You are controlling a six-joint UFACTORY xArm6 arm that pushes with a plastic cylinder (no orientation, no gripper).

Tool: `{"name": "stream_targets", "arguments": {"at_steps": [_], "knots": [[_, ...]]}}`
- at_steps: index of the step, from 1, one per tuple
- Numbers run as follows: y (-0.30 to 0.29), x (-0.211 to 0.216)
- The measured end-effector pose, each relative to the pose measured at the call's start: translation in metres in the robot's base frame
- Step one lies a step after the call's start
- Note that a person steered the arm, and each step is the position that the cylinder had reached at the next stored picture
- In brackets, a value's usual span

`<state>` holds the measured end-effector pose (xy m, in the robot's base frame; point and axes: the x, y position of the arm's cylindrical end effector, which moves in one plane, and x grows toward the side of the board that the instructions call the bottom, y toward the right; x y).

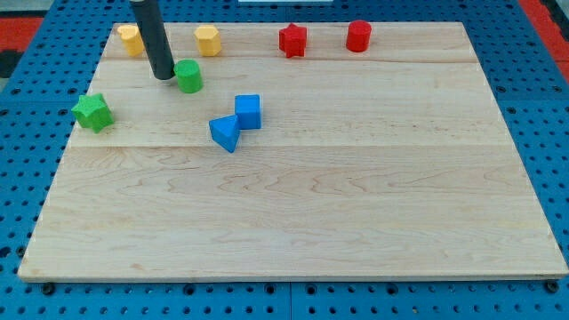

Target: Locate the green circle horizontally at the right side of the blue cube

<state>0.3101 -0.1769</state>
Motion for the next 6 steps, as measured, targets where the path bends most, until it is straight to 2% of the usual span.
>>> {"name": "stream_targets", "arguments": {"at_steps": [2,3,4,6], "knots": [[-0.035,-0.017],[0.017,0.001],[0.112,0.02],[0.23,0.039]]}}
